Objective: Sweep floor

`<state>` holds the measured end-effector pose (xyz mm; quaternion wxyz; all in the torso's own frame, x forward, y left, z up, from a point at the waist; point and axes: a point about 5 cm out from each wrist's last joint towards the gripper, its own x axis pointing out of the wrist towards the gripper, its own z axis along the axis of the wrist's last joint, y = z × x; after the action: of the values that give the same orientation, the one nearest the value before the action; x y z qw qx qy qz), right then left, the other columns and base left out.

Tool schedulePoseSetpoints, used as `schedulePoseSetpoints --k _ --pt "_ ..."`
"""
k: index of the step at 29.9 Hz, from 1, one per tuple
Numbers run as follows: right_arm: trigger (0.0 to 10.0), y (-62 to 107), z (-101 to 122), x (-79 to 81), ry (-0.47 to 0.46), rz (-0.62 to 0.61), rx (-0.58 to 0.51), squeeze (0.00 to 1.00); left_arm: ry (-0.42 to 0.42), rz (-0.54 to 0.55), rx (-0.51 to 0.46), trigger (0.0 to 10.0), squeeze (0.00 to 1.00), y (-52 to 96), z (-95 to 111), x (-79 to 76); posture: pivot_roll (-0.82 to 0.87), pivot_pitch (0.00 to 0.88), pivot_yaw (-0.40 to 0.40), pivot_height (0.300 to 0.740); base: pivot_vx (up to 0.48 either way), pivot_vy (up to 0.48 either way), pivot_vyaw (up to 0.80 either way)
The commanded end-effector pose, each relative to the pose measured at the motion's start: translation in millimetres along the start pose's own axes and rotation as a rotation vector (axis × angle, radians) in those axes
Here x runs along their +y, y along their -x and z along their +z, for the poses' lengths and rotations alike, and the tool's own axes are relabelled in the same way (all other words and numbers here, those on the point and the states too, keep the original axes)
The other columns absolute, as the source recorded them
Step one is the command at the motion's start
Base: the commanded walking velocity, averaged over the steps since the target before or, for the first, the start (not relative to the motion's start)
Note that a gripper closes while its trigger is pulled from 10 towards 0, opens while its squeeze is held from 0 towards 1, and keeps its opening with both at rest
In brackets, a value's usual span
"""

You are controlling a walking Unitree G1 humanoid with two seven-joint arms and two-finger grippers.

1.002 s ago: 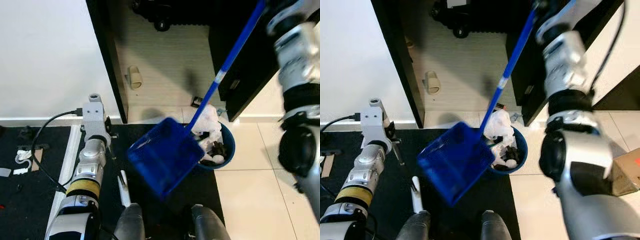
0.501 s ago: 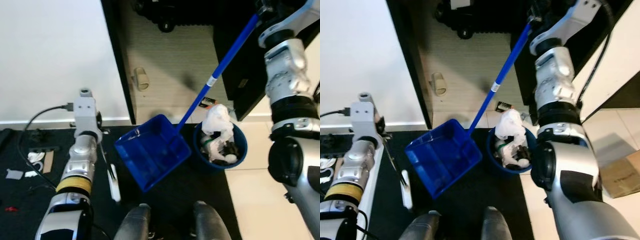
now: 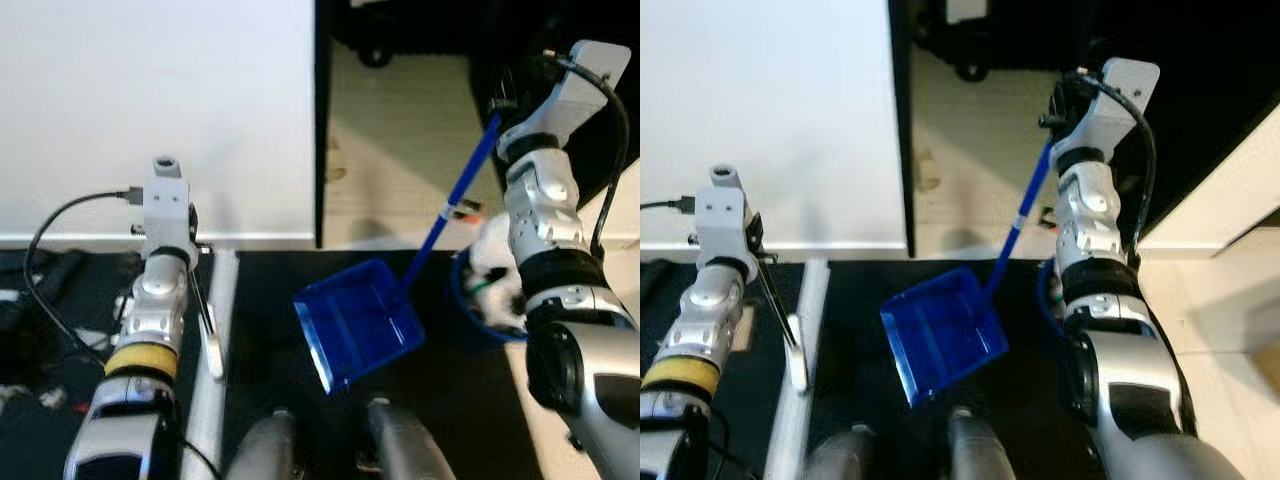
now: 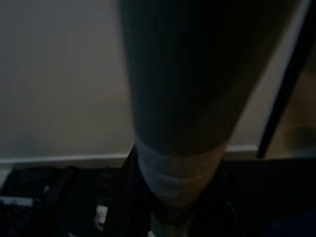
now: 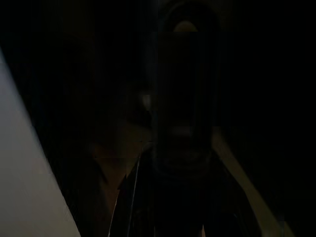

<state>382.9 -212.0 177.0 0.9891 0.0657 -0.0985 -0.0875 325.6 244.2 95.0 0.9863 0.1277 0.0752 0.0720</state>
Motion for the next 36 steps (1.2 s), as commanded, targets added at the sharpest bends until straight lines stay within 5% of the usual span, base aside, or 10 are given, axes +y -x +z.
schedulePoseSetpoints --k 1,6,16,24,36 --pt "10.0 -0.4 0 -4.8 0.000 -0.044 0.011 0.00 -0.034 0.009 -0.045 10.0 0.00 -0.1 8 5.9 0.10 0.048 -0.051 0.740 0.000 0.480 0.00" --pt "10.0 24.2 -45 -24.9 -0.001 -0.159 0.179 0.00 -0.021 -0.034 -0.065 10.0 0.00 3.1 8 -6.0 0.10 0.046 -0.055 0.740 0.000 0.480 0.00" --pt "10.0 48.1 -71 -39.5 0.042 -0.216 0.252 0.00 0.003 -0.110 -0.099 10.0 0.00 3.5 16 -22.5 0.10 0.051 -0.048 0.740 0.000 0.480 0.00" --pt "10.0 66.7 -86 -60.1 0.122 -0.230 0.285 0.00 0.049 -0.197 -0.046 10.0 0.00 7.1 8 -49.7 0.08 0.065 -0.037 0.740 0.000 -0.060 0.00" --pt "10.0 65.9 -75 -81.3 0.160 -0.274 0.242 0.00 0.062 -0.188 -0.042 10.0 0.00 8.9 6 -50.3 0.08 0.072 -0.041 0.740 0.000 -0.480 0.00"
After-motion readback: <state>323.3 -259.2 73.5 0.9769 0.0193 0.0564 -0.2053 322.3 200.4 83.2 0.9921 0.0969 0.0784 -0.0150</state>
